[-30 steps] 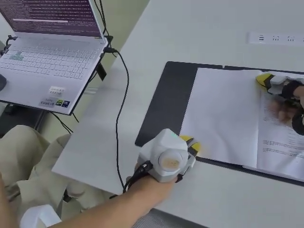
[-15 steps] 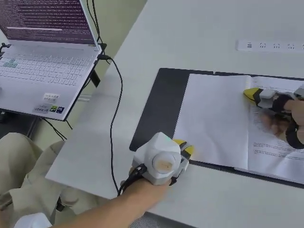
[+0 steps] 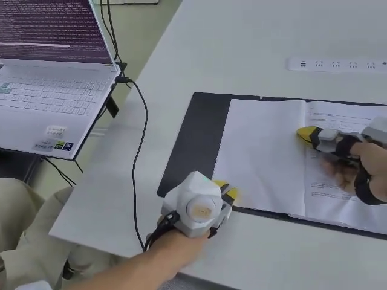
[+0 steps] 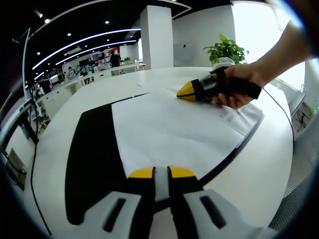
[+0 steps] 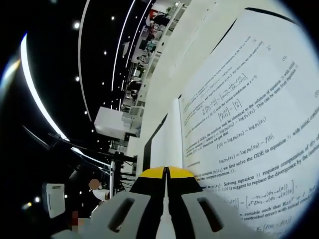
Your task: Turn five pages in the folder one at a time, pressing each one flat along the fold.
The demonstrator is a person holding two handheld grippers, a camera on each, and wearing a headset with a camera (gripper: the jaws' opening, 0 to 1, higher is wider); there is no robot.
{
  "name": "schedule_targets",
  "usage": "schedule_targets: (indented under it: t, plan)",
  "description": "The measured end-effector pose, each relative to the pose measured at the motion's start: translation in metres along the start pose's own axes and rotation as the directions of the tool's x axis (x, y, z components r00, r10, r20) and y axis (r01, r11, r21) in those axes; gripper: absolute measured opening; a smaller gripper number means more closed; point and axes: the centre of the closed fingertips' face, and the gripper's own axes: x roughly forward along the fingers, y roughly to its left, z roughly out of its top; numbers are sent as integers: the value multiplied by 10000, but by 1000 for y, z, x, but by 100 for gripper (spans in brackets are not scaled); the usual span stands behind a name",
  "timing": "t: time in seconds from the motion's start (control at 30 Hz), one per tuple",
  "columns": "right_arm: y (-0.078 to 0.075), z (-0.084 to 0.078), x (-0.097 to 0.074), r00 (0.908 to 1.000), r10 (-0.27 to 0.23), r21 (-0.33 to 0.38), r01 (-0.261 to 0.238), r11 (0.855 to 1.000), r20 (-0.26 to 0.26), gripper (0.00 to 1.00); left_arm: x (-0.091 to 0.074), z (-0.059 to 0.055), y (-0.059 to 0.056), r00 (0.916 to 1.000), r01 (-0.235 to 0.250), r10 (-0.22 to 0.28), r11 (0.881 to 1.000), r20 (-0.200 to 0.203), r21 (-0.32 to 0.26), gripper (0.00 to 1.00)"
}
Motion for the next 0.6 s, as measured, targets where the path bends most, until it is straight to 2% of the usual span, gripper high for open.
schedule_targets:
  t: [0.3,0.6]
  plan:
    - [2,-19,-13,9992,173,98,-169,9998,-360,0,-1,0,0,10000,19,-19,10000,6,64,8]
    - [5,-44,-25,9958,186,-93,-195,9998,-897,0,-1,1,0,10000,13,-13,10000,55,61,8]
